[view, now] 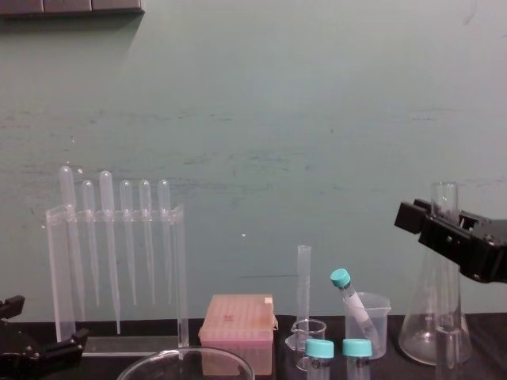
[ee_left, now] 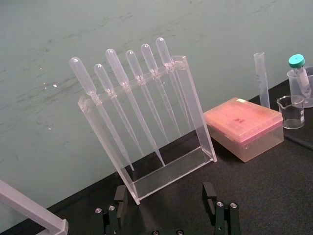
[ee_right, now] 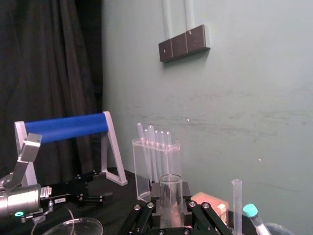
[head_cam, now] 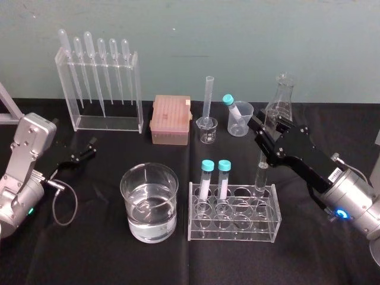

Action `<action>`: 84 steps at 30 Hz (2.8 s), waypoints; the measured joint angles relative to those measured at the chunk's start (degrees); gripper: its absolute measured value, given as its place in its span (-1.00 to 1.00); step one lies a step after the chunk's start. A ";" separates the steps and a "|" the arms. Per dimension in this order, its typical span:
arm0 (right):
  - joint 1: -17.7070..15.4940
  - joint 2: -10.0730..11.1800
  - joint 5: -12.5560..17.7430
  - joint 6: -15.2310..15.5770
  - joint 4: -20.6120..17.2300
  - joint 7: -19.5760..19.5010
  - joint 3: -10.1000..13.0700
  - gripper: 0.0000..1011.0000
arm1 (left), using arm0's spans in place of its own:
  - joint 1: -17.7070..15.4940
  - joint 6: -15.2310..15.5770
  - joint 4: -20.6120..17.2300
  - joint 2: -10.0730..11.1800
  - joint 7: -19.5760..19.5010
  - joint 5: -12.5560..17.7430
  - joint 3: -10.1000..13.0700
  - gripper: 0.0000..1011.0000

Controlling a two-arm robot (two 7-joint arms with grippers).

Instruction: Hold the test tube with one hand and immerse one end into the beaker, then return it to the test tube rack.

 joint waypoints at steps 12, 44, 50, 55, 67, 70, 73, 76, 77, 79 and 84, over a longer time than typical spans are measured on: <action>-1.74 0.24 0.34 0.16 0.00 -1.05 0.54 -0.55 | 0.00 0.00 0.00 0.00 0.00 0.00 0.00 0.98; 1.26 -1.19 1.91 0.77 7.68 1.94 -1.67 -0.55 | 0.00 0.00 0.00 0.00 0.00 0.00 0.00 0.98; 1.20 -1.23 1.99 0.98 7.81 1.87 -1.83 -0.55 | 0.00 0.00 0.00 0.00 0.00 0.00 0.00 0.98; 1.19 -1.22 1.99 0.99 7.81 1.85 -1.81 -0.55 | 0.00 0.00 0.00 0.00 0.00 0.00 0.00 0.98; 1.19 -1.20 1.97 0.98 7.79 1.85 -1.76 -0.40 | 0.00 0.00 0.00 0.00 0.00 0.00 0.00 0.98; 1.19 -1.20 1.95 0.97 7.78 1.85 -1.75 -0.29 | 0.00 0.00 0.00 0.00 0.00 0.00 0.00 0.98; 1.19 -1.20 1.94 0.96 7.77 1.86 -1.73 -0.05 | 0.00 0.00 0.00 0.00 0.00 0.00 0.00 0.98; 1.19 -1.20 1.92 0.96 7.76 1.85 -1.72 0.12 | 0.00 0.00 0.00 0.00 0.00 0.00 0.00 0.98; 1.19 -1.20 1.92 0.95 7.75 1.85 -1.72 0.18 | 0.00 0.00 0.00 0.00 0.00 0.00 0.00 0.98; 1.19 -1.20 1.92 0.95 7.74 1.85 -1.72 0.35 | 0.00 0.00 0.00 0.00 0.00 0.00 0.00 0.98; 1.19 -1.19 1.92 0.93 7.73 1.85 -1.72 0.62 | 0.00 0.00 0.00 0.00 0.00 0.00 0.00 0.98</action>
